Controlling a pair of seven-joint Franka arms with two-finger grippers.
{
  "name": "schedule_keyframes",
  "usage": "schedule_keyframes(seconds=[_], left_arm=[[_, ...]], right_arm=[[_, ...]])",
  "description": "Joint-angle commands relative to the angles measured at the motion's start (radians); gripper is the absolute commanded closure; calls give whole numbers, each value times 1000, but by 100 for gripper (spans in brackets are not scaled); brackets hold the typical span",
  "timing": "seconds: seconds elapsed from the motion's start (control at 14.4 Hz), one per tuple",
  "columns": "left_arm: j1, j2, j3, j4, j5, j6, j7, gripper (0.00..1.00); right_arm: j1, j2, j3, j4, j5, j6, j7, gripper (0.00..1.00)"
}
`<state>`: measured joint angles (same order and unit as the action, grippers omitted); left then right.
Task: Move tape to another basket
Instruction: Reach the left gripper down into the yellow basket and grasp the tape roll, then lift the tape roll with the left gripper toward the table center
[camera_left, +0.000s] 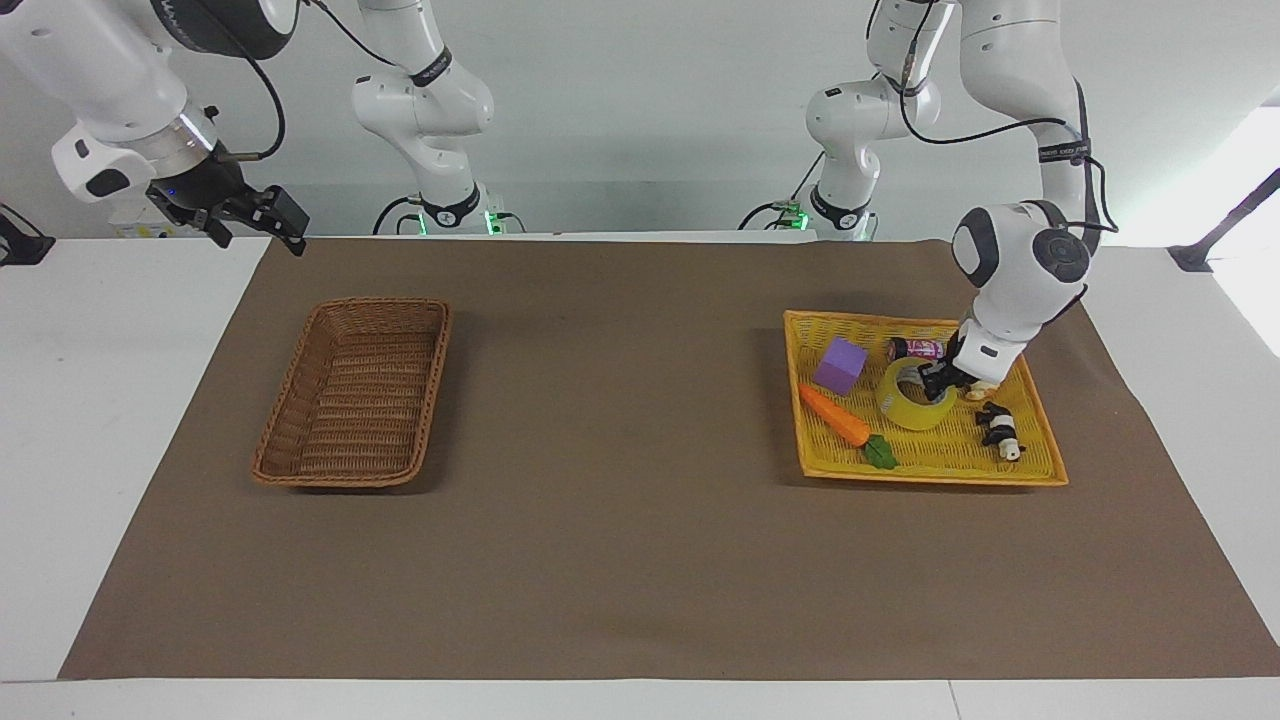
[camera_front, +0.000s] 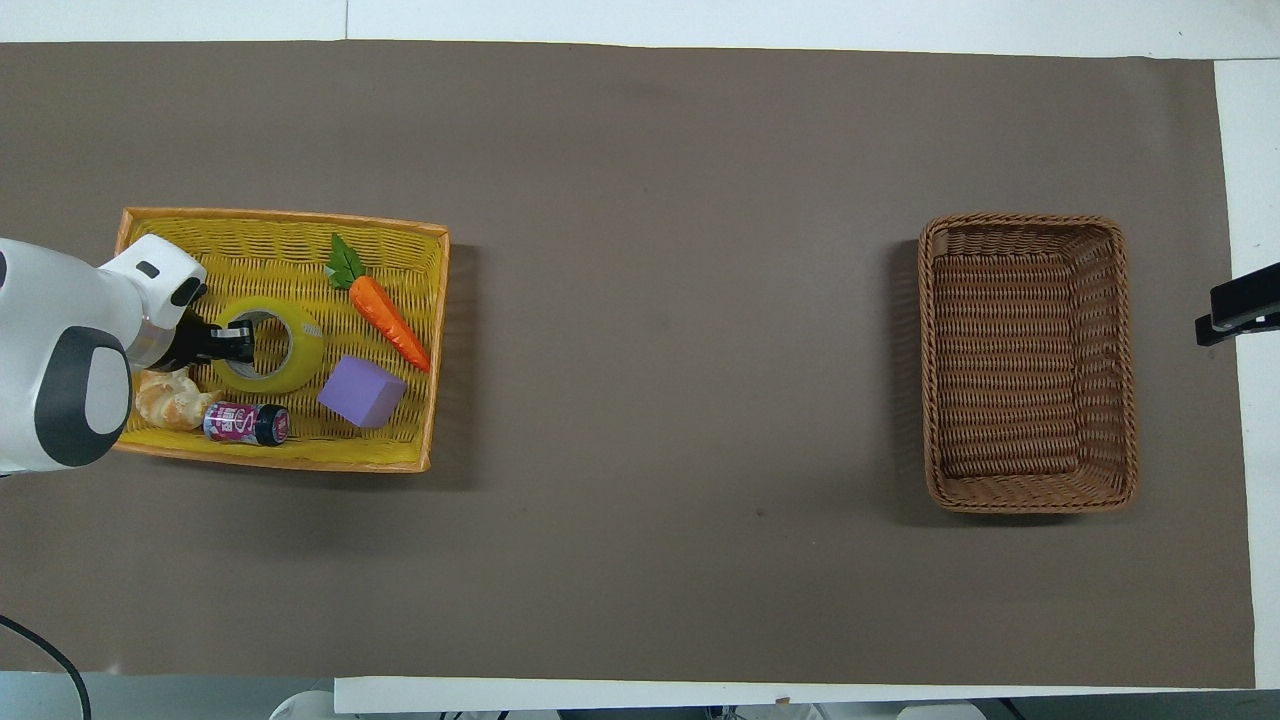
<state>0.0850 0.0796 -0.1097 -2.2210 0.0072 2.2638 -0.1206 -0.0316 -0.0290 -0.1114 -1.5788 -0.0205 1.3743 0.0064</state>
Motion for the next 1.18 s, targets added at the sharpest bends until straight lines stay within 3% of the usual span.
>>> schedule_keyframes(seconds=[0.0, 0.14, 0.35, 0.48, 0.83, 1.11], left_arm=[[-4, -1, -5, 142, -12, -153, -25, 100], [-11, -6, -7, 196, -33, -217, -83, 100], [-72, -18, -11, 202, -88, -208, -187, 100], [-144, -24, -13, 207, -136, -201, -295, 100], [-309, -11, -11, 279, -409, -176, -410, 100], [-474, -8, -11, 349, -452, -171, -582, 100]], right_arm=[[-4, -15, 3, -15, 2, -3, -19, 0], [-4, -15, 3, -15, 2, -3, -20, 0], [-4, -15, 3, -15, 2, -3, -20, 0], [-4, -17, 3, -15, 2, -3, -19, 0], [-7, -23, 4, -10, -10, 60, -16, 0], [-11, -35, -2, -7, -10, 95, -19, 0]])
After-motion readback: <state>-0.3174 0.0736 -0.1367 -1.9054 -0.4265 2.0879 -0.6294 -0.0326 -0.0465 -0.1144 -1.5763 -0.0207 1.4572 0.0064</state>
